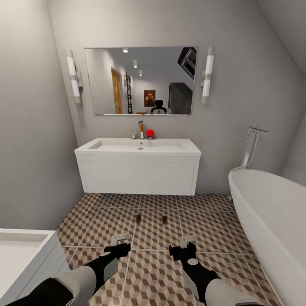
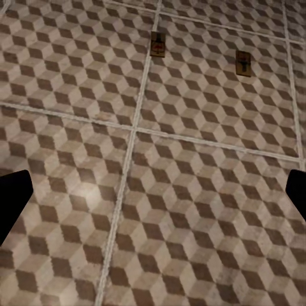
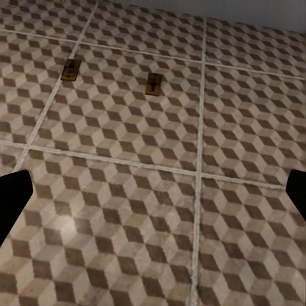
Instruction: Take the four mousetraps from the cabinet in the bathroom and place them on the bathroom floor. Make sure all four end up on the same floor surface, and ensure that at least two of them are either under or directly next to the same bathroom sink.
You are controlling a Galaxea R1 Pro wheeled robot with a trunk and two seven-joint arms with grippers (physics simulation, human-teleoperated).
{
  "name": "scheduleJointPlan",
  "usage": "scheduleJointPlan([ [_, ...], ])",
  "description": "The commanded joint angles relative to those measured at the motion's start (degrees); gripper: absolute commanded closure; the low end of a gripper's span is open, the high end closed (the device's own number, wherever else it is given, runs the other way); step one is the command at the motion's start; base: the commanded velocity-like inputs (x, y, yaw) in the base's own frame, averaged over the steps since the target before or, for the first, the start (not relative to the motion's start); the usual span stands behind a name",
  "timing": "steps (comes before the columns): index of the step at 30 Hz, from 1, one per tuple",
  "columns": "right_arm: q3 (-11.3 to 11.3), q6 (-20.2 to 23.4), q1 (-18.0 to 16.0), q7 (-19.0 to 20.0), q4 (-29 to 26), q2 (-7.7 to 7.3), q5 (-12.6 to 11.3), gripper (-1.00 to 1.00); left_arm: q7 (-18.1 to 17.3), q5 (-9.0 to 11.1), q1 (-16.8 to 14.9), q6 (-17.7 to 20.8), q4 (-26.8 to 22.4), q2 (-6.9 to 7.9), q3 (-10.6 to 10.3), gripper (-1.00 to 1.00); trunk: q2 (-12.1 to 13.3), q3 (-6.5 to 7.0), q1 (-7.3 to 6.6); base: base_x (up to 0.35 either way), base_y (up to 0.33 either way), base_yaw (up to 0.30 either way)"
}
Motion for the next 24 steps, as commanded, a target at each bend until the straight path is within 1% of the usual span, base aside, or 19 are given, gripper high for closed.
scheduleJointPlan([
  [1,0.0,-0.1,0.0,-0.3,0.1,0.02,0.5,-1.0,0.2,0.4,0.0,-0.1,0.0,-0.02,-0.5,-1.0,0.4,0.12,-0.23,0.0,0.0,0.0],
  [24,0.0,-0.1,0.0,-0.3,0.1,0.02,0.5,-1.0,0.2,0.4,0.0,-0.2,0.1,-0.02,-0.5,-1.0,9.6,4.25,-5.29,0.0,0.0,0.0],
])
